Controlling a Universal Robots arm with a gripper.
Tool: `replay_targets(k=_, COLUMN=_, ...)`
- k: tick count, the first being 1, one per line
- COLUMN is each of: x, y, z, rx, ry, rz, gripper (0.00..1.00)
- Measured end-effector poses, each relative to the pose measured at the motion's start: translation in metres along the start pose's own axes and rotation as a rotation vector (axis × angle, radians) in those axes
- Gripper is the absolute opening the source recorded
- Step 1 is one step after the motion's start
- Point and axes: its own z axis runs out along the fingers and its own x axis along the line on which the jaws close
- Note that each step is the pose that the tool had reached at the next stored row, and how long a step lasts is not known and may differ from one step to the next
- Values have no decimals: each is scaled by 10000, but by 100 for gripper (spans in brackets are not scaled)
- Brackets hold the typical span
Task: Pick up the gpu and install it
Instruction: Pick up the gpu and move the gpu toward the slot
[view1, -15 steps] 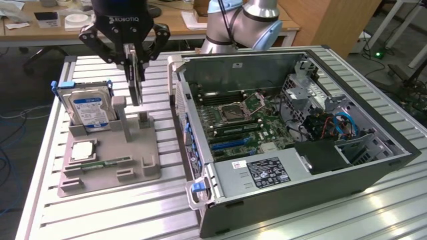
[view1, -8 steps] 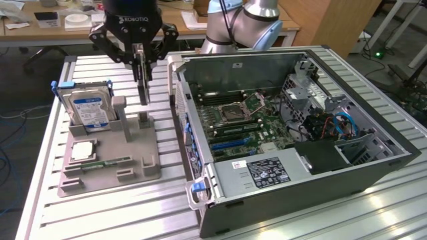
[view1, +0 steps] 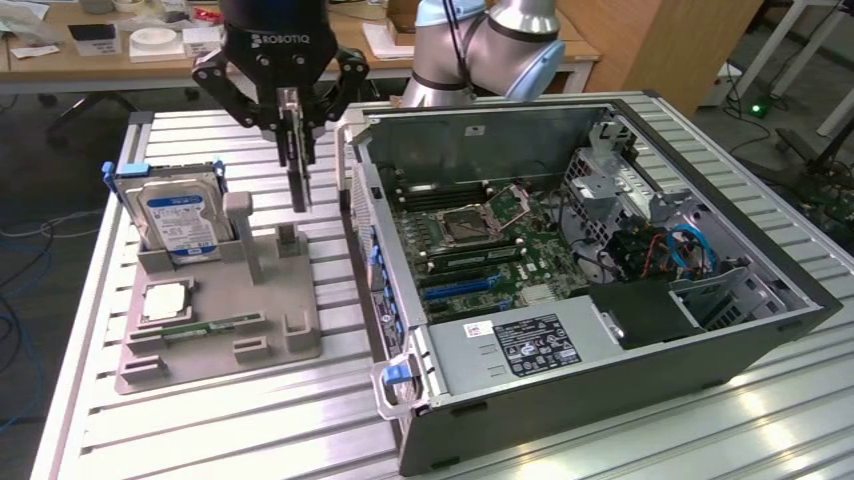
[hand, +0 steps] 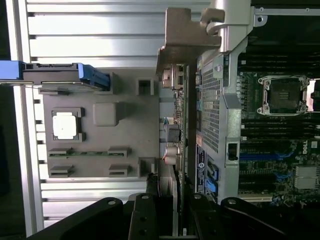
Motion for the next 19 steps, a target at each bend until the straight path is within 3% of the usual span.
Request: replay_targets(k=19, x=-548, y=18, z=21, rx=0, ry=1, rz=-1, gripper=27)
